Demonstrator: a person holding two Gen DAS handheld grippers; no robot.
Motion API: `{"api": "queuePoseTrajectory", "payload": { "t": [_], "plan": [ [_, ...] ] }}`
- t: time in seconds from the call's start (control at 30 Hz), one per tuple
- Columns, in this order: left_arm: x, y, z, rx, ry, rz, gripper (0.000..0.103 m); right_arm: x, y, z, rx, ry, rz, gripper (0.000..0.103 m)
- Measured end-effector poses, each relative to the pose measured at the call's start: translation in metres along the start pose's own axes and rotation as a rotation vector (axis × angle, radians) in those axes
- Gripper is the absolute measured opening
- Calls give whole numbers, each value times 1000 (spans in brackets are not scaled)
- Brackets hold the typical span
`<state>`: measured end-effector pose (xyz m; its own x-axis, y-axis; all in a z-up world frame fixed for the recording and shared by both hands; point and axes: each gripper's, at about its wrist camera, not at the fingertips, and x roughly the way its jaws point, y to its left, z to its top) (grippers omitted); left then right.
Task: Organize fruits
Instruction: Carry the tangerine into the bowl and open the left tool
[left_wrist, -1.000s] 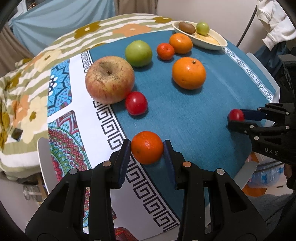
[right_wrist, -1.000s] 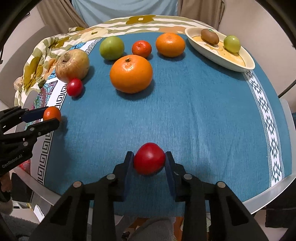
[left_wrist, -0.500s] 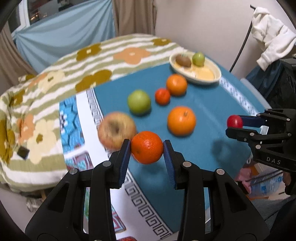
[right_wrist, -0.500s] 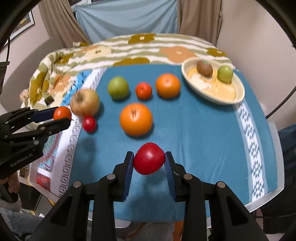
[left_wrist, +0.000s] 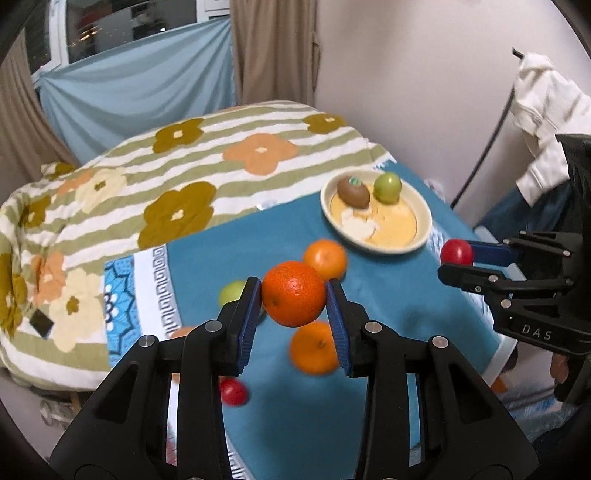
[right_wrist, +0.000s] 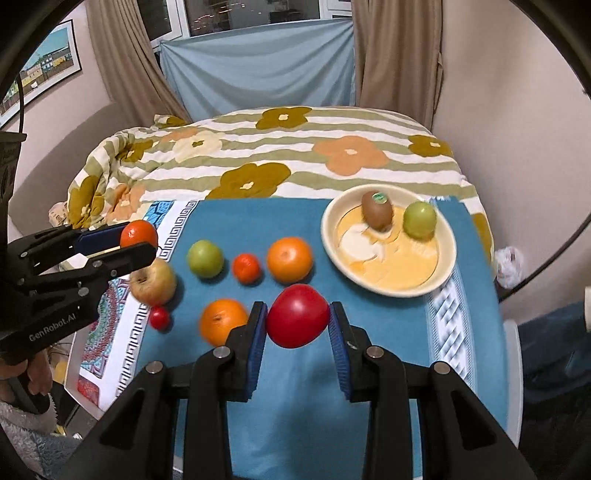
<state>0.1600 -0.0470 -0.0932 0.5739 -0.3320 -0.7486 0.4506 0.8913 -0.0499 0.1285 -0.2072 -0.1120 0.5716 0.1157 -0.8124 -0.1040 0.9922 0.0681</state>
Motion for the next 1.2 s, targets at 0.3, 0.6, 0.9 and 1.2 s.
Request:
{"api": "queuePoseTrajectory", "payload": {
  "t": [0.3,0.6,0.9,1.2],
  "plan": [
    [56,-61,44,-55,29,21,40,18,-81,28,-61,1,22,31],
    [137,-111,68,-110,99,3,40,54,-149,48,-105,32,77,31],
    [206,-131,65,-174,205,-36,40,86,-192,54,-74,69,107,31],
    [224,-149,63,-112,259,-80,40,95,-208,51,-37,88,115,31]
  ]
}}
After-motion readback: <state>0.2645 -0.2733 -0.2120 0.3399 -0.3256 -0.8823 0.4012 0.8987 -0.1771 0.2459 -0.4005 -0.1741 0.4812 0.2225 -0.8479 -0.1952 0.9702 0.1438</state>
